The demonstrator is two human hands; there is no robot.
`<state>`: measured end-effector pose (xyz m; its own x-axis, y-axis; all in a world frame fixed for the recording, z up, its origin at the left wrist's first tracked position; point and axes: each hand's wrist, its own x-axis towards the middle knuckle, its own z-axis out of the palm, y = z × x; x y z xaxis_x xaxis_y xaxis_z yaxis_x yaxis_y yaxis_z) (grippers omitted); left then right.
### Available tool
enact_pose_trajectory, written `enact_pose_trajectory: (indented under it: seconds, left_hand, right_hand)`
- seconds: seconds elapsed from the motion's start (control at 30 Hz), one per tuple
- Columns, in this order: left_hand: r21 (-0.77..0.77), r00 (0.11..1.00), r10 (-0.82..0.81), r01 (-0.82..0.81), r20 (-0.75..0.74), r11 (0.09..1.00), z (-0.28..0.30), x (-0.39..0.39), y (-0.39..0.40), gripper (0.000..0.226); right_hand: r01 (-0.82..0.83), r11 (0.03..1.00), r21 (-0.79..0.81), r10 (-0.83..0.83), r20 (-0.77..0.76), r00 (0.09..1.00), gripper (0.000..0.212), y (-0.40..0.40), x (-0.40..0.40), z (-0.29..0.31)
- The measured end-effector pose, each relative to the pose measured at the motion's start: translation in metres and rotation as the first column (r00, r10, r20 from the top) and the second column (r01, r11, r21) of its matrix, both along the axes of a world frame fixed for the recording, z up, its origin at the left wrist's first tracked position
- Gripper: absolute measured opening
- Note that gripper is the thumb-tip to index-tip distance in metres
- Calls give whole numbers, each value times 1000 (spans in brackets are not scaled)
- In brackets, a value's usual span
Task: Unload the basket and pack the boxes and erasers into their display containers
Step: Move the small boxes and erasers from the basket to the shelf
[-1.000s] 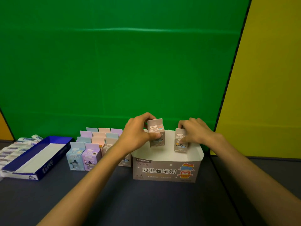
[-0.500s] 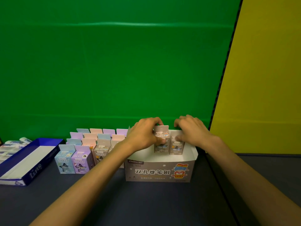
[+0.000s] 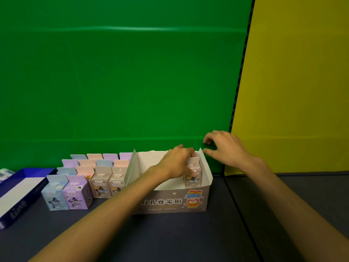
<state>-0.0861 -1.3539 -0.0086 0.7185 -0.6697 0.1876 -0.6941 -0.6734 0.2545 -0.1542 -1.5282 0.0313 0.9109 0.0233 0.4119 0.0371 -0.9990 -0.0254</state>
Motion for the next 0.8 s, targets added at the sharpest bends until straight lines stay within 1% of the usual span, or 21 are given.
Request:
enact_pose_trajectory:
  seconds: [0.13,0.23,0.37,0.43,0.5,0.67,0.73,0.8]
  left_hand:
    - [-13,1000,12,-12,-8,1000,-9,3,-5,53]
    - [-6,1000,17,-17,12,1000,-11,4,-6,55]
    - [122,987,7,-27,159,992,-7,-2,-5,64]
    - [151,979,9,-40,201,988,0,-6,-1,69]
    - [120,980,43,-67,195,991,10,-10,10,68]
    - [-23,959,153,-152,238,988,41,-19,69,45]
    - [-48,949,206,-200,238,979,48,-21,102,44]
    - [-40,940,254,-251,228,967,52,-22,137,45]
  right_hand:
    - [5,1000,12,-5,-14,1000,33,-1,-2,-2]
    - [4,1000,19,-4,-15,1000,32,0,-3,-2]
    - [-14,999,34,14,1,1000,31,5,-4,1]
    - [-31,999,40,31,12,999,32,10,-4,4]
    - [-51,998,46,50,19,999,32,17,-4,6]
    - [-132,990,49,130,36,991,31,49,2,12]
    - [-176,983,46,174,39,984,31,68,6,13]
    - [-220,975,43,218,42,975,30,91,10,14]
